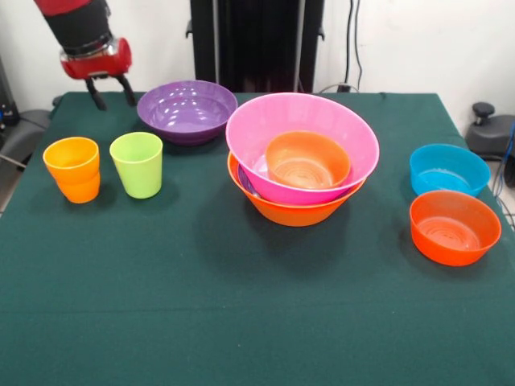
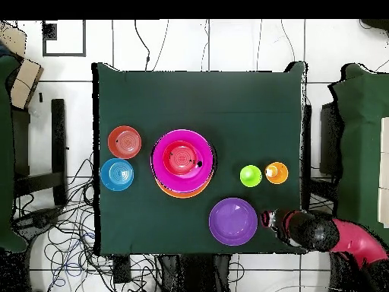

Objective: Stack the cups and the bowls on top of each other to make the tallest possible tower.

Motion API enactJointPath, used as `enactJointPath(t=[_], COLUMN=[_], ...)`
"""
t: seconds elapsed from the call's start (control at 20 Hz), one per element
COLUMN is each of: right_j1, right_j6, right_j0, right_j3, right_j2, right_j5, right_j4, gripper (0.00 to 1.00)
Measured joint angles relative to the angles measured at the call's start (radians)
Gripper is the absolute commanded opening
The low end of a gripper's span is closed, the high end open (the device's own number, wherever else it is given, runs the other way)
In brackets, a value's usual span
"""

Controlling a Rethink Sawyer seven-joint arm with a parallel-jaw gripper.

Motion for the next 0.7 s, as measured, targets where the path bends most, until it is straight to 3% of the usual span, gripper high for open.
enactJointPath(t=[0.35, 0.7], right_j1=[-0.07, -0.071], right_j6=[0.0, 0.0], right_j0=[0.003, 0.015], right_j3=[0.001, 0.001], right_j2=[0.022, 0.022], right_j5=[0.046, 0.046], right_j4=[0.013, 0.012], gripper=[1.0, 1.0])
